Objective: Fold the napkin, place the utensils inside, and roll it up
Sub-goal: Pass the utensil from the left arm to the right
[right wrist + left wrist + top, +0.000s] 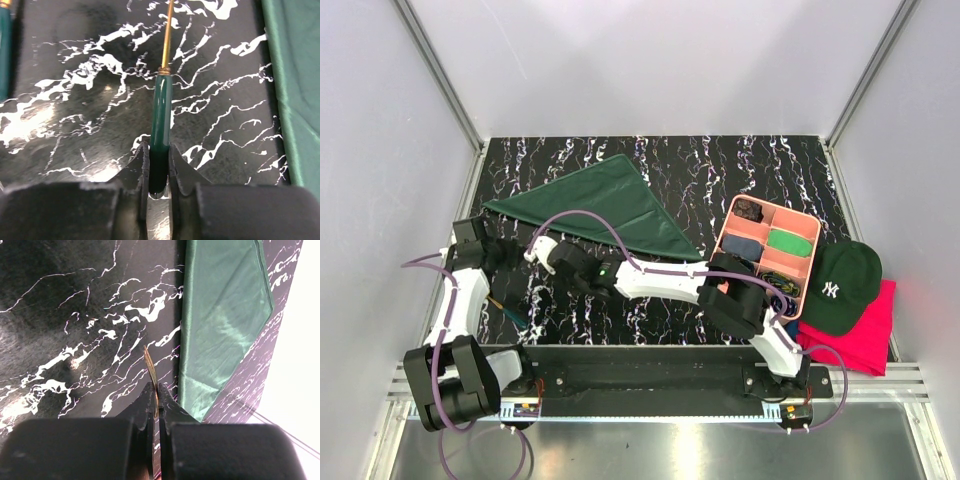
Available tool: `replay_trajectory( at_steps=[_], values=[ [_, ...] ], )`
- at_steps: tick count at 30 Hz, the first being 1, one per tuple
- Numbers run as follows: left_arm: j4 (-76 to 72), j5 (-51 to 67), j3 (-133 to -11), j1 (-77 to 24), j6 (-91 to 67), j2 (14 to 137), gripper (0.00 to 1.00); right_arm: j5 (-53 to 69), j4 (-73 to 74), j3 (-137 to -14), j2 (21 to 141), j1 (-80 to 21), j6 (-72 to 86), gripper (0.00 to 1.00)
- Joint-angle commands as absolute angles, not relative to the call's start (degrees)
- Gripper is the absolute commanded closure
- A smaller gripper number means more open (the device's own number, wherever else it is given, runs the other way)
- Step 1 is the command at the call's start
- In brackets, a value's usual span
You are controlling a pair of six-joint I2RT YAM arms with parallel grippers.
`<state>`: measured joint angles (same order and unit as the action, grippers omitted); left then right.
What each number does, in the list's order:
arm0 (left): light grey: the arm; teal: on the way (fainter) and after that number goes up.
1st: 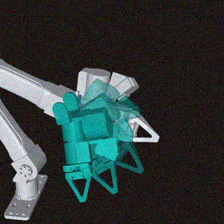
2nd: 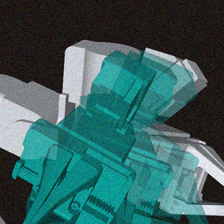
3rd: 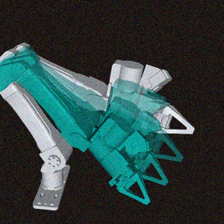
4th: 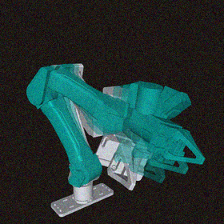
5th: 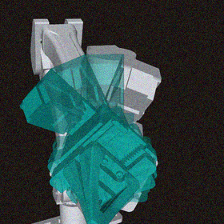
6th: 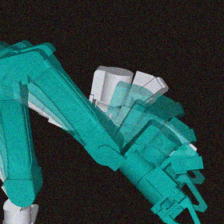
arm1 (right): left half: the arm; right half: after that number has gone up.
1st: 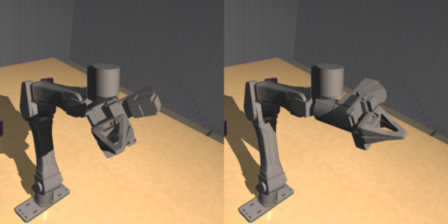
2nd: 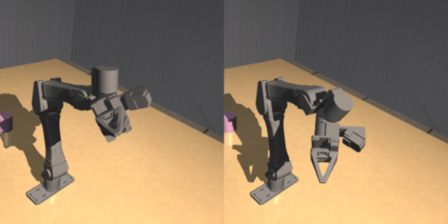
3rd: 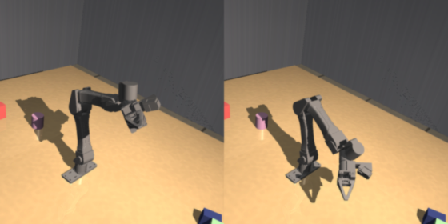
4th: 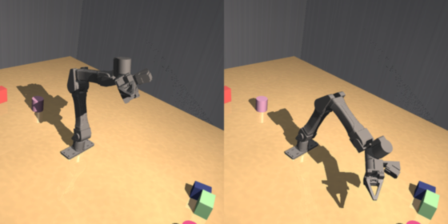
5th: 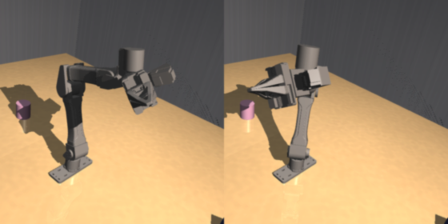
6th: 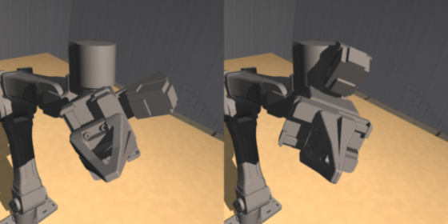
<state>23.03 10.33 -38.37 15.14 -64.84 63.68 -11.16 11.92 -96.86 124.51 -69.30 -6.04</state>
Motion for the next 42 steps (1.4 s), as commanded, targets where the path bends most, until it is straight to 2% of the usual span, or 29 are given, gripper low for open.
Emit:
replay_trajectory(
  at_steps=[1, 2, 6, 7, 10, 11, 13, 14, 17, 27, 31, 35, 39, 42],
  values=[
    [19.6, 11.6, -38.67, 14.85, -64.16, 61.96, 0.99, -10.37, 11.6, -99.32, 124.63, -69.87, -7.12, 0.97],
    [19.51, 11.69, -38.76, 14.85, -63.99, 61.88, 0.97, -10.28, 11.6, -99.32, 124.63, -69.87, -7.03, 1.0],
    [18.64, 12.83, -38.93, 14.94, -63.37, 61.88, 0.86, -8.88, 11.6, -99.23, 124.19, -69.87, -6.77, 1.0],
    [18.46, 12.92, -39.02, 14.94, -63.11, 61.88, 0.72, -8.27, 11.6, -99.14, 124.19, -69.79, -6.77, 1.0],
    [18.63, 12.92, -39.29, 14.94, -62.05, 61.44, 0.47, -6.43, 11.86, -98.97, 123.75, -69.08, -6.15, 1.0],
    [18.63, 12.83, -39.37, 14.94, -61.96, 61.26, 0.36, -5.81, 11.87, -98.79, 123.31, -68.65, -5.72, 1.0],
    [18.63, 13.09, -39.64, 15.03, -61.09, 61.0, 0.24, -3.53, 11.95, -98.09, 122.96, -67.59, -5.36, 1.0],
    [18.72, 13.53, -39.99, 14.94, -60.3, 61.0, 0.13, -2.38, 11.87, -97.74, 122.52, -67.33, -5.19, 1.0],
    [19.07, 14.15, -40.69, 14.94, -58.02, 61.0, 0.01, 1.91, 11.95, -96.33, 121.47, -66.01, -3.96, 1.0],
    [17.93, 16.09, -43.42, 15.03, -47.03, 59.68, 0.01, 16.51, 12.13, -89.39, 116.28, -54.68, 3.77, 1.0],
    [15.56, 16.69, -44.99, 14.77, -42.2, 58.01, 0.01, 24.77, 12.92, -90.08, 115.92, -49.41, 6.93, 1.0],
    [13.45, 18.8, -46.58, 13.01, -34.21, 58.36, 0.01, 35.4, 15.72, -96.74, 119.87, -43.34, 10.63, 1.0],
    [13.36, 24.6, -48.43, 12.48, -31.47, 60.9, 0.01, 47.95, 20.39, -104.93, 126.11, -37.11, 13.88, 1.0],
    [13.36, 27.07, -48.96, 12.39, -30.94, 61.87, 0.01, 52.8, 23.9, -111.52, 130.68, -34.55, 14.68, 1.0]
  ],
)
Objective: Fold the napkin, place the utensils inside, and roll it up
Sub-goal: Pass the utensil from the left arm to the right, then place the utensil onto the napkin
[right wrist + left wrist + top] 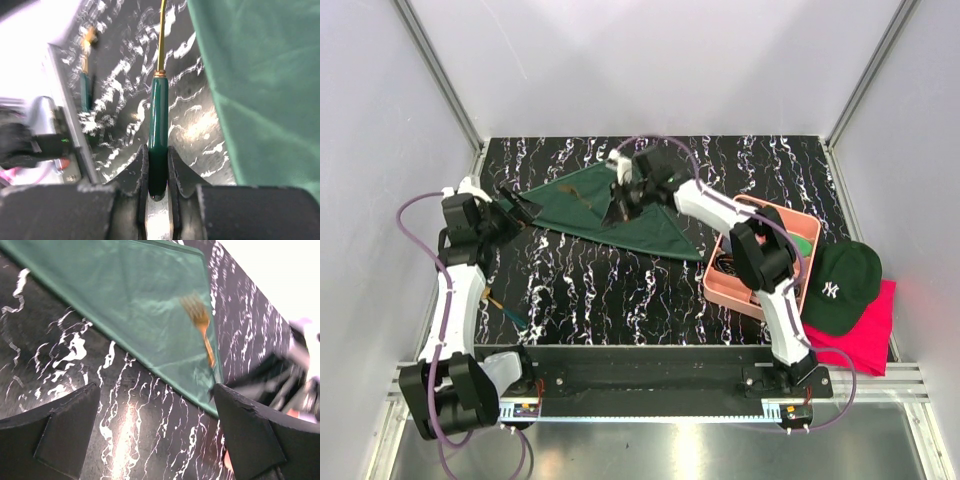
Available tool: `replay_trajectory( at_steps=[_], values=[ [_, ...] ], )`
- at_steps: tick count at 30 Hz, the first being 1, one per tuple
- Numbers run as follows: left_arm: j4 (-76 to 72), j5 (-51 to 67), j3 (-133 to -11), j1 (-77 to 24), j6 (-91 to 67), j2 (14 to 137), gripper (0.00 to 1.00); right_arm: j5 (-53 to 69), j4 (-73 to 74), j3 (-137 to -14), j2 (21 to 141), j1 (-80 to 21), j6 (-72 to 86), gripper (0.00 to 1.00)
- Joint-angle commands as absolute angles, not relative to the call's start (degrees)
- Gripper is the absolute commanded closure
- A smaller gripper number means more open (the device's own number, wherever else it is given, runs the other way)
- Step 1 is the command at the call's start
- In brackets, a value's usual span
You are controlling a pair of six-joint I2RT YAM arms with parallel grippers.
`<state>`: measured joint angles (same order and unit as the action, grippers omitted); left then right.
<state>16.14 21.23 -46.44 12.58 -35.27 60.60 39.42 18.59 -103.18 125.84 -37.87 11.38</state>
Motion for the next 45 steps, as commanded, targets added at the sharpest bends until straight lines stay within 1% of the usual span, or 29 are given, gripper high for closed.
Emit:
replay_trajectory(
  at_steps=[1, 4, 5, 7, 8, 11, 21, 45],
  values=[
    [13.45, 27.51, -48.96, 12.39, -30.85, 61.7, 0.01, 54.21, 24.95, -113.27, 133.3, -33.93, 14.59, 1.0],
    [13.45, 27.86, -48.52, 12.39, -30.06, 60.74, 0.01, 57.56, 31.71, -122.14, 139.01, -32.18, 13.37, 1.0],
    [13.53, 27.86, -48.43, 12.39, -29.88, 60.47, 0.01, 57.74, 37.12, -127.74, 140.7, -31.91, 12.49, 1.0],
    [13.53, 27.77, -48.43, 12.31, -29.45, 60.03, 0.01, 57.66, 43.82, -134.61, 145.86, -31.64, 8.46, 1.0],
    [13.62, 27.77, -48.43, 12.3, -29.36, 59.86, 0.01, 57.4, 49.86, -141.35, 147.64, -31.55, 7.31, 1.0],
    [13.62, 27.77, -48.6, 12.3, -29.09, 59.76, 0.01, 57.39, 53.96, -148.34, 152.48, -30.77, 7.03, 1.0],
    [13.8, 28.65, -48.69, 12.31, -29.27, 60.56, 0.01, 59.41, 54.05, -147.66, 156.18, -28.74, 7.65, 1.0],
    [13.8, 29.18, -48.52, 12.3, -29.44, 60.64, 0.01, 61.96, 53.7, -152.66, 163.21, -27.77, 11.07, 1.0]
  ],
)
